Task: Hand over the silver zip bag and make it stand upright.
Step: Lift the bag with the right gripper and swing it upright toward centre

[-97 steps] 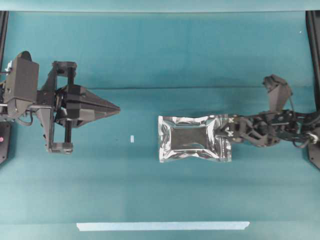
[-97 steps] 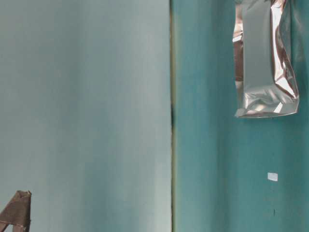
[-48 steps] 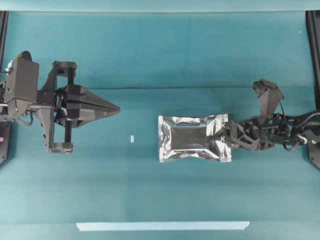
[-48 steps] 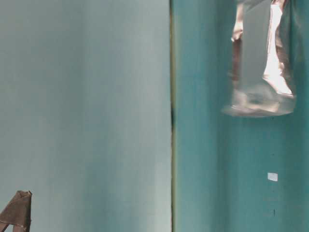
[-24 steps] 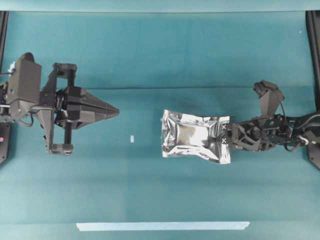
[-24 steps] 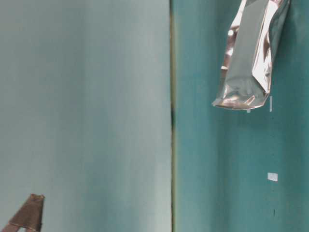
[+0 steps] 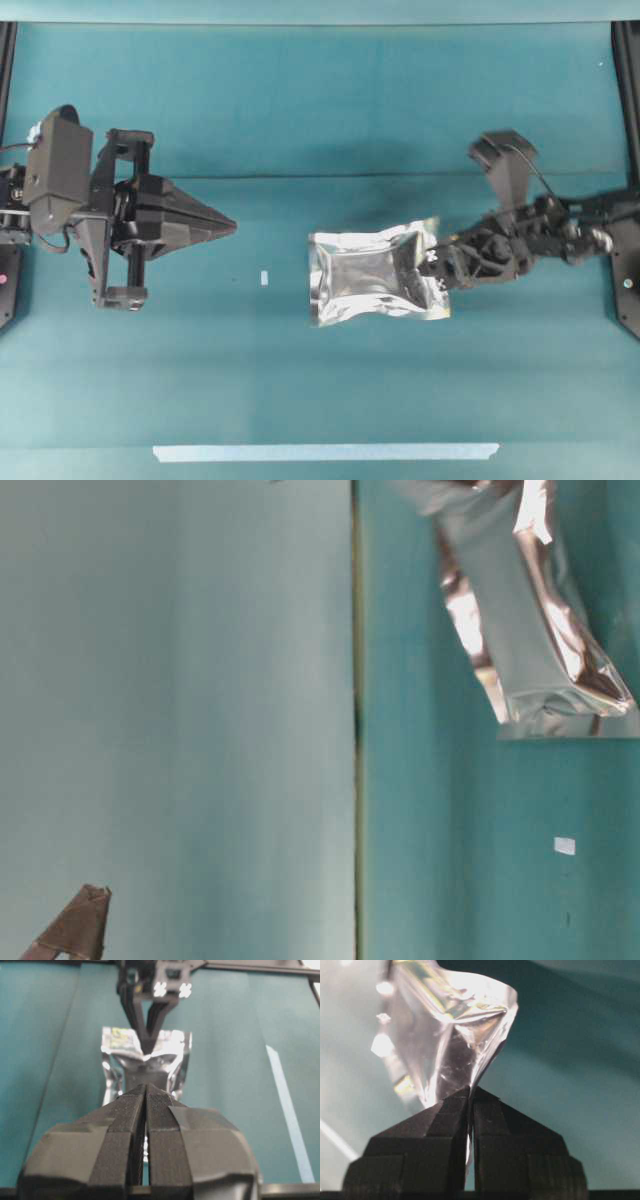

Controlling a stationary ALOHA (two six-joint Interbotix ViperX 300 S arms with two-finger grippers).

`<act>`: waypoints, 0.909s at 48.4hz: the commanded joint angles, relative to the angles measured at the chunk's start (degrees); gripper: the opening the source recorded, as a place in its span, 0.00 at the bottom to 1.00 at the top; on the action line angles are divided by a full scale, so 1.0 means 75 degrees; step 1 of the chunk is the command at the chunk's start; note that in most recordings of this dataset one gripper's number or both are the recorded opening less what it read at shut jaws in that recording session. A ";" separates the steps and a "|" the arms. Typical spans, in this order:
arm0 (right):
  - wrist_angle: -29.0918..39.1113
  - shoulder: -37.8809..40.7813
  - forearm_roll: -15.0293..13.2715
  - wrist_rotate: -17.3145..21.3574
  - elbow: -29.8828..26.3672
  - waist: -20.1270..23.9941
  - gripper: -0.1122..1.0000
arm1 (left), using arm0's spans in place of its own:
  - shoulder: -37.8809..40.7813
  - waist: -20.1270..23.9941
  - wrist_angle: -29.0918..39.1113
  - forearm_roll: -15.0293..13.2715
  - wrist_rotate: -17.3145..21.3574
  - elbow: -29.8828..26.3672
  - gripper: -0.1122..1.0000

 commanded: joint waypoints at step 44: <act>0.6281 0.0820 -0.2566 -0.3434 -0.4664 -0.0094 0.12 | 0.0035 0.0281 -0.0105 0.0000 -0.0445 -0.0094 0.95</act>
